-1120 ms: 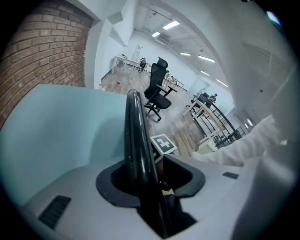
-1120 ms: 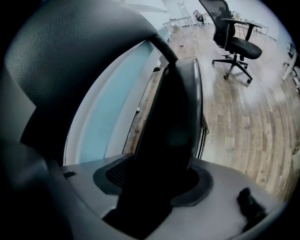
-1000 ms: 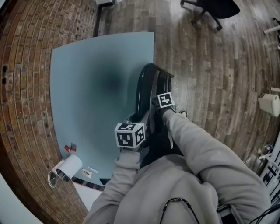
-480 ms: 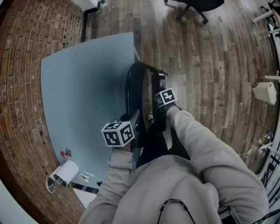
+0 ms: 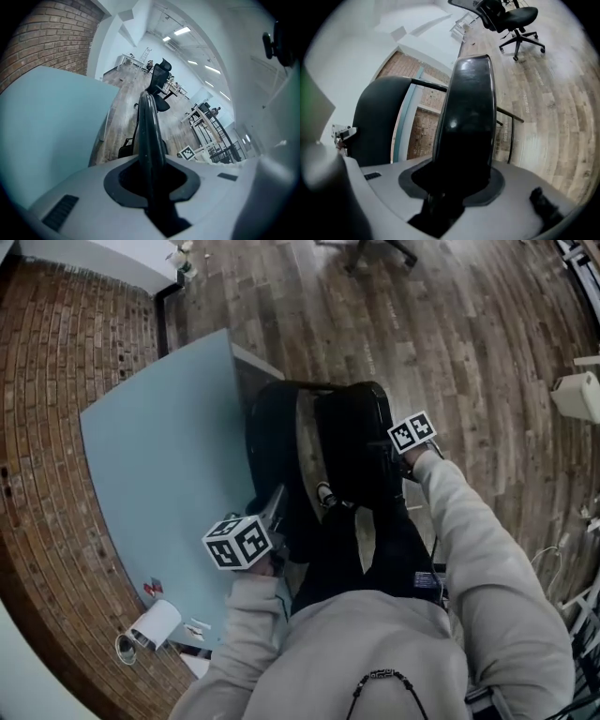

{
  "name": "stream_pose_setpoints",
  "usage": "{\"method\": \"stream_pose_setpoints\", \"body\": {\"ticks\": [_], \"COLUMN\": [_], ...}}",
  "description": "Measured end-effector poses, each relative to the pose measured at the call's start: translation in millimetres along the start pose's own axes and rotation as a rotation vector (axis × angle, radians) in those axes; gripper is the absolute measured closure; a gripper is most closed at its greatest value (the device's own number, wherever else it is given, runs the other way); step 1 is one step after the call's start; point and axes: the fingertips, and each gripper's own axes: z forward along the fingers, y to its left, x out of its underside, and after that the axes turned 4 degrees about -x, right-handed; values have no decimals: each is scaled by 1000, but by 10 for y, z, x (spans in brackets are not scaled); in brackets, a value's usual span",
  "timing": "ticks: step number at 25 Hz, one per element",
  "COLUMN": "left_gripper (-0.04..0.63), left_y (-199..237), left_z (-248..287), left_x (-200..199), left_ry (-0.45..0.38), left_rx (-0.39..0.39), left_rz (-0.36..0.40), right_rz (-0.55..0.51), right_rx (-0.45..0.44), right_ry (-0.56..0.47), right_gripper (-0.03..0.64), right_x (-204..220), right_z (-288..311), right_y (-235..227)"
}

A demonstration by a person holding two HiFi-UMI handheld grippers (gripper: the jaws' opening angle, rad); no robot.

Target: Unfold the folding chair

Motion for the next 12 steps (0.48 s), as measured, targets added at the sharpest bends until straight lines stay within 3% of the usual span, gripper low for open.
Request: {"method": "stream_pose_setpoints", "body": {"ticks": [8,12], "left_gripper": [526,529], "left_y": [-233,-228], "left_z": [402,602], "left_x": [217,284], "left_ry": [25,7], "left_rx": [-27,2], "left_rz": [35,33], "right_rz": [-5,-6], "right_rx": [-263,-357], "right_ry": [-17,-37], "right_gripper": [466,465], "right_x": [265,344], "right_z": [-522,-666], "right_y": [-942,-1421]}}
